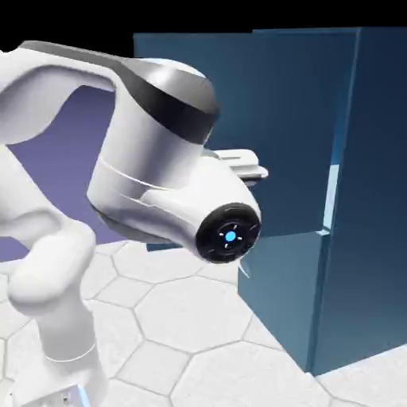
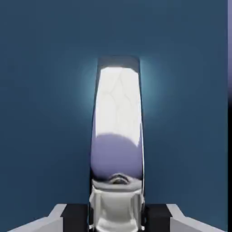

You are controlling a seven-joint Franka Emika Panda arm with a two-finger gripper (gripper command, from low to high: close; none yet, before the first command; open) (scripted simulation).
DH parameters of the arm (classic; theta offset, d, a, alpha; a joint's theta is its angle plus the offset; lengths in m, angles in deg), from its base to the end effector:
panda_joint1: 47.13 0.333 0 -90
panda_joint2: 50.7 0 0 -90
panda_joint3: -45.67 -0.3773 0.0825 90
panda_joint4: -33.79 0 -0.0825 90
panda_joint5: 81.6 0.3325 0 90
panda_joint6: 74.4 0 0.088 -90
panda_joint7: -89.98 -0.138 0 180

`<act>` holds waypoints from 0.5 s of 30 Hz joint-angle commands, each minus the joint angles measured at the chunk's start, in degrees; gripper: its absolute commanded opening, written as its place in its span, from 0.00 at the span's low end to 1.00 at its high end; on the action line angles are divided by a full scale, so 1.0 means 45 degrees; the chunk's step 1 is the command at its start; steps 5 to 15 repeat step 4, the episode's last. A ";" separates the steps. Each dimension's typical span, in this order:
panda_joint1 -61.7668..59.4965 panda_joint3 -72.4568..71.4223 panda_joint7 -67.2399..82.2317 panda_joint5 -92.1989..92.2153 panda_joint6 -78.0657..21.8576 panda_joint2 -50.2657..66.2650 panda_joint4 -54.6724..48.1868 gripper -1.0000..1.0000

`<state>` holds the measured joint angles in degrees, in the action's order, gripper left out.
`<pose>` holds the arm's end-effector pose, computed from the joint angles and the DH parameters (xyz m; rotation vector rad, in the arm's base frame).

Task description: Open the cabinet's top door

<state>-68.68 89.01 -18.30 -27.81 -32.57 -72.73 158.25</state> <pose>0.1554 -0.1938 0.6419 -0.6156 1.7658 1.6834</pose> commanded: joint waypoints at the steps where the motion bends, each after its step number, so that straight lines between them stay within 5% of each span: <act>1: 0.0201 0.0255 0.0283 -0.0111 -0.0439 0.0463 -0.0423 0.00; 3: 0.0520 0.0681 0.0811 -0.0281 -0.1201 0.1293 -0.1173 0.00; 4: 0.0520 0.0681 0.0811 -0.0282 -0.1201 0.1294 -0.1174 1.00; 15: 0.0520 0.0681 0.0811 -0.0282 -0.1201 0.1294 -0.1174 1.00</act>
